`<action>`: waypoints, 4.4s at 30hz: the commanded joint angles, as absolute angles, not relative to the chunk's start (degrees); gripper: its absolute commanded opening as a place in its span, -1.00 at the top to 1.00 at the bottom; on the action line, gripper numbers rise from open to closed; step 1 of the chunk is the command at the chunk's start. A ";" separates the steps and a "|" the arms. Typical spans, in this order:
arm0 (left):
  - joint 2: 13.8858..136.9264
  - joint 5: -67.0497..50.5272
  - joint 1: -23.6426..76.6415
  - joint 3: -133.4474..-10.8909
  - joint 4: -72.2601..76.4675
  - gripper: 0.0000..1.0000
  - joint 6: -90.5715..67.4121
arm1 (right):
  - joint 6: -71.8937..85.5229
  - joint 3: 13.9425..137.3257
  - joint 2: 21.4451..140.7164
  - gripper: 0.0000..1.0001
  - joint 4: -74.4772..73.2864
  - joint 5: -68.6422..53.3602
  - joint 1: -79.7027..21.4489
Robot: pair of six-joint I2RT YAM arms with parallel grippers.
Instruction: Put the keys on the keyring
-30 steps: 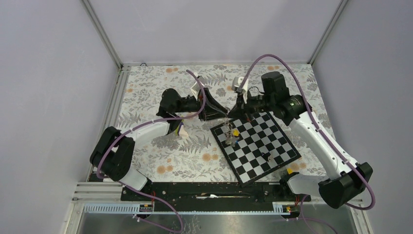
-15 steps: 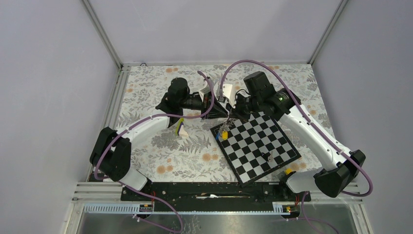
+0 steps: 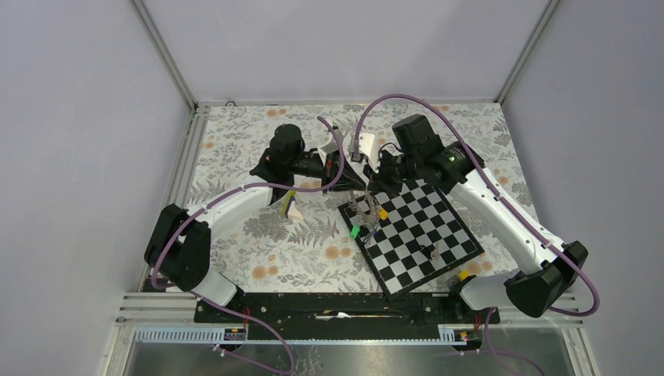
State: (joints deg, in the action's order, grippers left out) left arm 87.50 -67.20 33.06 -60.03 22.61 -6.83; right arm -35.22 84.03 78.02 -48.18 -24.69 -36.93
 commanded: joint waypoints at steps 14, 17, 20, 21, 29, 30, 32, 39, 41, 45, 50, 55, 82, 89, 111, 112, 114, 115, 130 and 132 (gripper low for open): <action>87.82 -69.12 33.44 -59.00 30.92 1.00 -10.01 | -29.97 83.56 76.11 0.89 -42.01 -32.28 -33.63; 87.43 -68.10 32.58 -55.72 43.59 1.00 -21.33 | -27.34 81.22 73.78 0.55 -38.60 -34.45 -30.81; 88.47 -66.43 31.55 -53.56 61.16 1.00 -35.51 | -22.90 76.61 70.70 0.32 -33.23 -39.06 -25.96; 88.86 -65.71 31.43 -53.19 64.94 1.00 -39.29 | -21.36 74.99 69.66 0.27 -31.47 -41.02 -24.53; 89.91 -58.62 31.54 -49.29 79.83 1.00 -55.26 | -16.48 69.68 66.08 0.06 -24.72 -53.23 -19.81; 89.92 -57.77 31.55 -48.78 80.53 1.00 -56.03 | -16.43 69.72 66.13 0.06 -24.58 -54.88 -19.71; 89.91 -56.45 31.71 -47.88 81.91 1.00 -56.98 | -15.18 69.67 66.29 0.06 -23.49 -57.50 -19.61; 90.87 -55.96 32.51 -47.10 85.89 1.00 -58.85 | -11.30 68.73 67.71 0.12 -19.65 -63.39 -19.52; 91.10 -55.82 32.60 -47.26 86.60 1.00 -59.41 | -11.07 68.31 67.98 0.13 -19.16 -63.99 -19.52; 91.48 -55.59 32.73 -47.46 87.15 1.00 -59.84 | -9.69 66.92 68.24 0.13 -17.27 -64.47 -19.51; 91.37 -55.33 32.87 -47.37 87.34 1.00 -59.94 | -9.06 66.08 68.41 0.16 -16.18 -64.76 -19.52; 91.56 -55.35 33.02 -47.46 87.43 1.00 -59.94 | -7.47 65.59 69.10 0.30 -14.19 -65.83 -19.60; 87.37 -65.40 32.96 -57.69 46.09 0.35 -25.64 | -33.16 79.68 70.54 1.00 -41.97 -39.24 -29.56; 87.47 -67.04 33.61 -63.28 26.18 0.33 -8.55 | -35.27 81.86 71.79 1.00 -43.89 -34.79 -31.97; 87.90 -69.11 35.16 -65.74 16.88 0.68 -0.44 | -33.33 80.47 73.46 1.00 -43.09 -35.60 -32.33; 87.87 -69.11 35.16 -65.85 16.68 0.66 -0.44 | -33.38 80.35 73.32 1.00 -43.12 -35.62 -32.32; 87.90 -69.08 35.16 -65.98 16.61 0.65 -0.44 | -33.31 80.07 73.32 1.00 -43.07 -35.68 -32.33; 87.89 -69.08 35.16 -65.95 16.68 0.65 -0.44 | -33.26 80.00 73.26 1.00 -43.13 -35.68 -32.34; 86.87 -70.38 35.16 -64.54 20.70 0.45 -3.60 | -33.11 78.73 73.68 1.00 -42.82 -35.95 -32.32; 86.85 -70.56 35.16 -64.53 21.24 0.45 -3.94 | -32.96 78.64 73.65 1.00 -42.72 -36.10 -32.34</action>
